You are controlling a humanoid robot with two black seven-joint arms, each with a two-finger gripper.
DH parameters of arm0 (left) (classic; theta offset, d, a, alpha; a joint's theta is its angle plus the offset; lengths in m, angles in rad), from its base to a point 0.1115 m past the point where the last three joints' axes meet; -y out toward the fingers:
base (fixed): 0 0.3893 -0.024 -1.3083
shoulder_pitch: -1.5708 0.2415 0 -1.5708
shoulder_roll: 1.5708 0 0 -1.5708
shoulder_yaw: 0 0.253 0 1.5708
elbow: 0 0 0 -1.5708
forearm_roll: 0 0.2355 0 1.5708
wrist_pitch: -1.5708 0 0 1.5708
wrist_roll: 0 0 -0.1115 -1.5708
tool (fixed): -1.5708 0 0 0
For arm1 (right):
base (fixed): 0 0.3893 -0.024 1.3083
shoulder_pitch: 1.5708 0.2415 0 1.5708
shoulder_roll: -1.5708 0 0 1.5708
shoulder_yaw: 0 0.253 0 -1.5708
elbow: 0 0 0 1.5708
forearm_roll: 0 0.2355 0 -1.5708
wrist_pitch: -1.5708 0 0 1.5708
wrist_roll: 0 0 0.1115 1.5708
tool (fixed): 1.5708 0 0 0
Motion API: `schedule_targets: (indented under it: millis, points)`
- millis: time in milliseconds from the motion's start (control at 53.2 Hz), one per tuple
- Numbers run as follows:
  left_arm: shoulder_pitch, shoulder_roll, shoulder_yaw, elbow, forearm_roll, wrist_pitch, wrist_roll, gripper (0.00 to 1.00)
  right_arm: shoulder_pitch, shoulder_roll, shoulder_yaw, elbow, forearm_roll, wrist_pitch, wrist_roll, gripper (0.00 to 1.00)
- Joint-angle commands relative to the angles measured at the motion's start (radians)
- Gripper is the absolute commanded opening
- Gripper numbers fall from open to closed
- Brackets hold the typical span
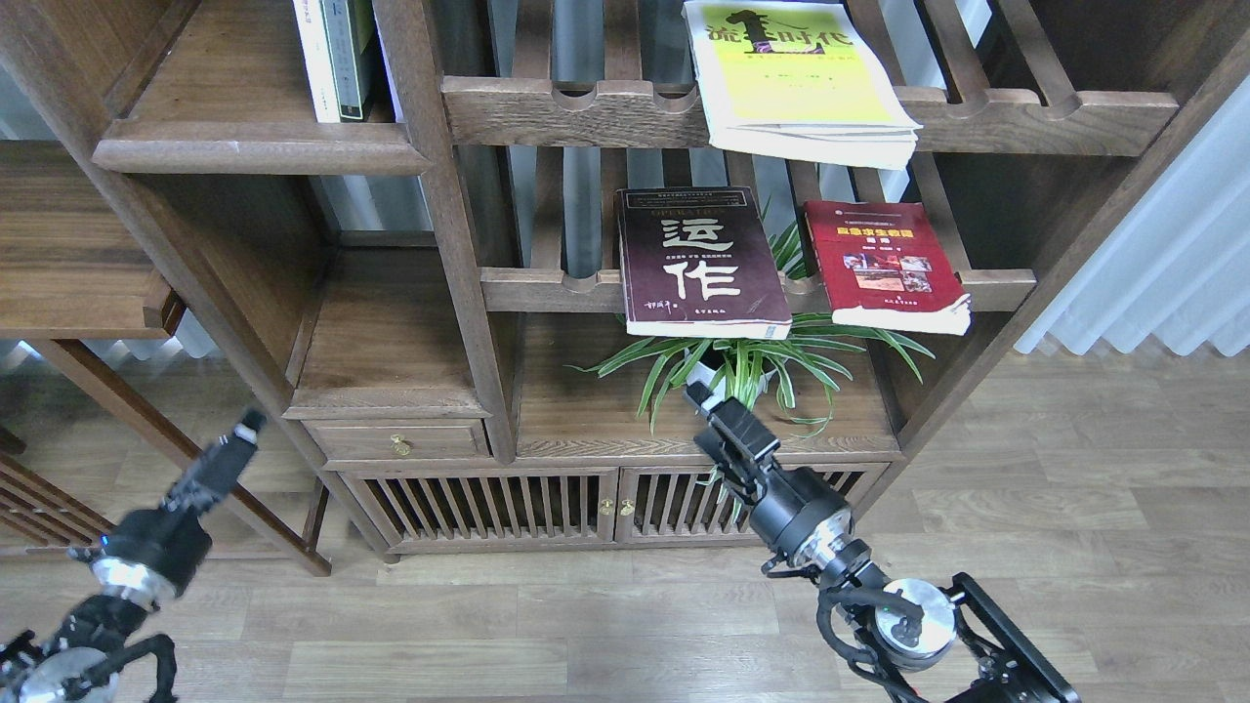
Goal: Organize books on shelf
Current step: 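Move the right gripper up toward the red book on the middle shelf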
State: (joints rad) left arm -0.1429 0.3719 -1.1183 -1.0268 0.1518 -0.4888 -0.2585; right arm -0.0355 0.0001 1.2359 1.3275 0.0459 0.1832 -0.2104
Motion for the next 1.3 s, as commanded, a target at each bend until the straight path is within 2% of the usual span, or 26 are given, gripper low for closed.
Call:
schedule_targets:
  millis: [0,94,433,489,639,827,921,1279]
  points:
    - [-0.003,0.007,-0.018,-0.047,0.006,0.0,0.002,1.0,-0.001,0.0,0.004,0.015,0.0,0.001,0.0,0.99]
    - [-0.001,0.001,-0.026,-0.047,0.012,0.0,0.035,1.0,-0.003,0.0,0.008,0.015,0.0,0.001,0.0,0.99]
    - [-0.003,0.002,-0.041,-0.039,0.011,0.0,0.031,1.0,-0.004,0.0,0.068,0.012,0.015,0.007,-0.001,0.99]
    - [-0.003,0.002,-0.041,-0.038,0.012,0.0,0.028,1.0,-0.004,0.0,0.07,0.009,0.017,0.041,-0.001,0.99]
    - [-0.003,-0.001,-0.041,-0.038,0.011,0.0,0.028,1.0,-0.001,0.0,0.039,-0.076,0.028,0.304,-0.001,0.99]
    - [-0.001,0.007,-0.066,-0.038,0.012,0.0,0.028,1.0,0.003,0.0,-0.033,-0.142,0.026,0.306,-0.003,0.99]
    - [0.008,0.018,-0.092,-0.038,0.012,0.0,0.041,1.0,0.003,0.0,-0.052,-0.148,0.023,0.306,-0.003,0.99]
    - [0.009,0.065,-0.112,-0.026,0.011,0.0,0.03,1.0,-0.001,0.0,-0.046,-0.139,0.046,0.306,0.002,0.99]
